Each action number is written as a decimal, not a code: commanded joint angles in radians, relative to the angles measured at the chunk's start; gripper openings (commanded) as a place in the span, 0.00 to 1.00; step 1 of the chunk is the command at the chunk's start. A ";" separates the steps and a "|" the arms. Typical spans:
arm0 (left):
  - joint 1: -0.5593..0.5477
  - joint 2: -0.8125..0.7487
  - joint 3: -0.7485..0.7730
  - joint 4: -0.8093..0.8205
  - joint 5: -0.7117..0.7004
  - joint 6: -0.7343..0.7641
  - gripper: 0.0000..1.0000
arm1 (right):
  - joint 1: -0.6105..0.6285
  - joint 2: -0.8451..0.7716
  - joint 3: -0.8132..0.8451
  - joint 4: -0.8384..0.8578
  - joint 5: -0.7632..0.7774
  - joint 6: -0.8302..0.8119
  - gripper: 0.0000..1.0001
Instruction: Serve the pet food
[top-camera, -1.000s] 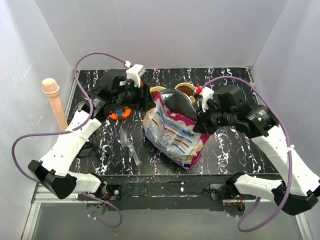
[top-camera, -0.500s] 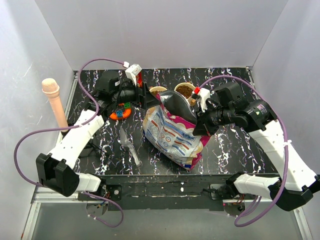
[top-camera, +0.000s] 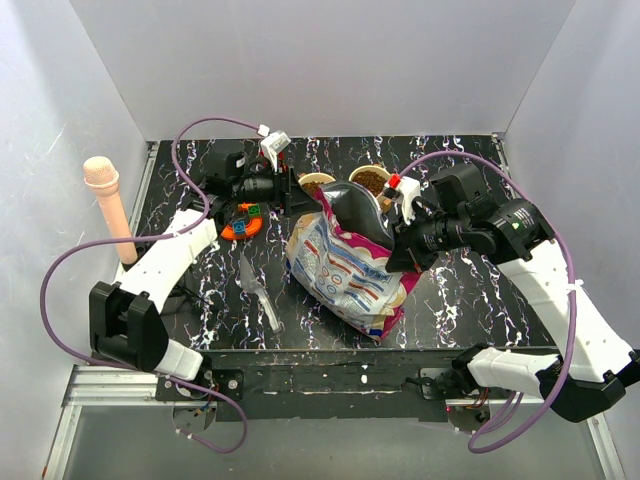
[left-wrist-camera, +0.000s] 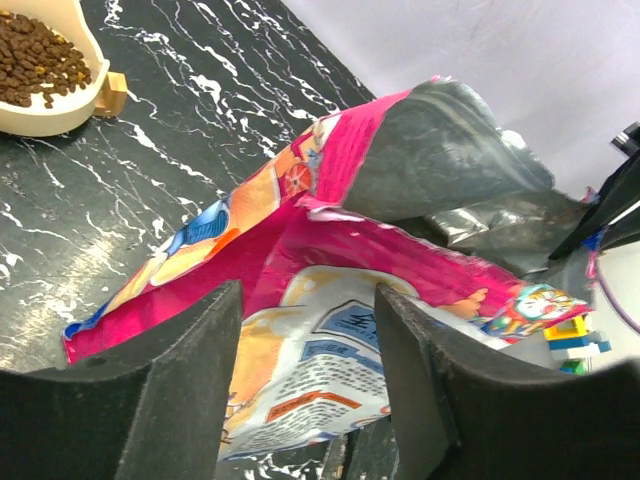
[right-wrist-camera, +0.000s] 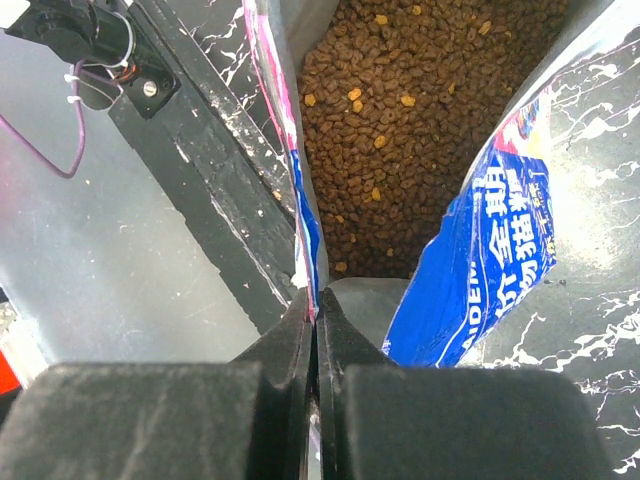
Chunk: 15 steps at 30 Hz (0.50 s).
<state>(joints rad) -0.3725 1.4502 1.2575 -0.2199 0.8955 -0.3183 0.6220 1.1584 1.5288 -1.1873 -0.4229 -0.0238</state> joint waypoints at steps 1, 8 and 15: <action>0.007 0.006 -0.041 0.074 0.051 -0.022 0.45 | -0.004 -0.031 0.054 -0.072 -0.024 0.039 0.01; 0.017 -0.011 -0.007 0.010 -0.046 -0.013 0.00 | -0.004 -0.052 0.073 -0.103 0.234 0.093 0.01; 0.018 -0.071 -0.047 0.082 -0.110 -0.113 0.00 | -0.002 -0.043 0.180 -0.170 0.268 0.153 0.24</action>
<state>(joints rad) -0.3576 1.4525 1.2224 -0.1867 0.8333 -0.3664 0.6239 1.1519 1.5780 -1.2598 -0.2012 0.0914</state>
